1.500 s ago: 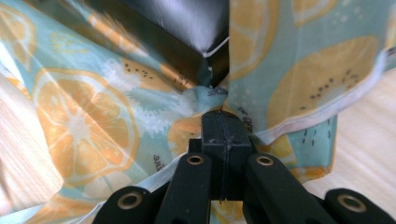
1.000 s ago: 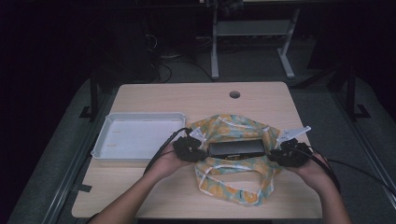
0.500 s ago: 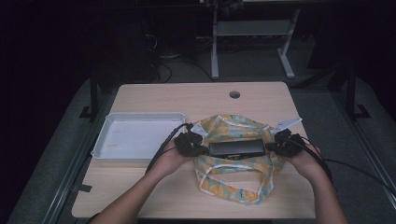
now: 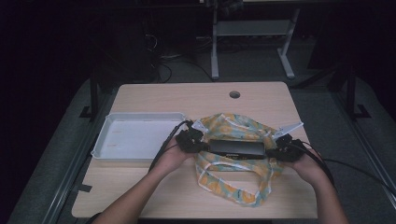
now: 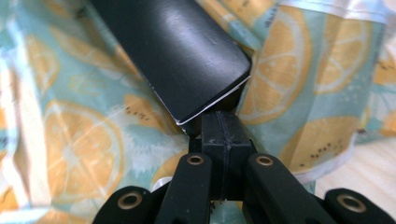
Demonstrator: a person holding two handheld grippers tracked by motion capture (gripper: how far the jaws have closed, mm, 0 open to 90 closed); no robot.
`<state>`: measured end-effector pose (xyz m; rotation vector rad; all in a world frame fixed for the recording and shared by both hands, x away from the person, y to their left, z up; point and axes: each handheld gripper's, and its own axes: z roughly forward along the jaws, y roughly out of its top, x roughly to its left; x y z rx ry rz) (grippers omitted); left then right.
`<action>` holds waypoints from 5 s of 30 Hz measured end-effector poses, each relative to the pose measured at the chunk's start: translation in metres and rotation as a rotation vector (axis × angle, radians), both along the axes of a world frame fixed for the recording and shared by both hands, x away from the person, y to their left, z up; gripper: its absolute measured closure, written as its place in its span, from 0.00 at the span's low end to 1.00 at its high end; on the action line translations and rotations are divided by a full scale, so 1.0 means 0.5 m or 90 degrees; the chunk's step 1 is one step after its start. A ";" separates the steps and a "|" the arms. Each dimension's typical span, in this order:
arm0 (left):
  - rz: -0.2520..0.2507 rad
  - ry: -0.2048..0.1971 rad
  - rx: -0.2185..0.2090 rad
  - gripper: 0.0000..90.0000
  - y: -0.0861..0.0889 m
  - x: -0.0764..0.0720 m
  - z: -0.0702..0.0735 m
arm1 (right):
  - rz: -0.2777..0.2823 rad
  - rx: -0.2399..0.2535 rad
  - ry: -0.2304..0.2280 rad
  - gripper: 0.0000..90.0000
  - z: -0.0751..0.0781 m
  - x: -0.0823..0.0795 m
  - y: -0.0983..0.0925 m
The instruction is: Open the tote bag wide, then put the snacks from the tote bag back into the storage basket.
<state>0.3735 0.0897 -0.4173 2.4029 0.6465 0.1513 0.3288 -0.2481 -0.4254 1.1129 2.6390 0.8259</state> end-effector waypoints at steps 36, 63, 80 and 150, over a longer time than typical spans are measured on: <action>-0.040 -0.002 -0.088 0.57 0.164 -0.058 0.060 | 0.112 0.074 -0.086 0.61 0.094 -0.035 0.074; 0.010 -0.040 -0.043 0.26 0.317 -0.177 0.022 | 0.185 0.026 -0.034 0.49 0.058 0.042 0.141; 0.000 -0.044 -0.055 0.25 0.311 -0.179 -0.001 | 0.200 -0.044 -0.026 0.44 0.021 0.048 0.167; -0.099 -0.054 -0.068 0.26 0.303 -0.123 0.083 | 0.252 0.037 -0.060 0.47 0.150 0.049 0.165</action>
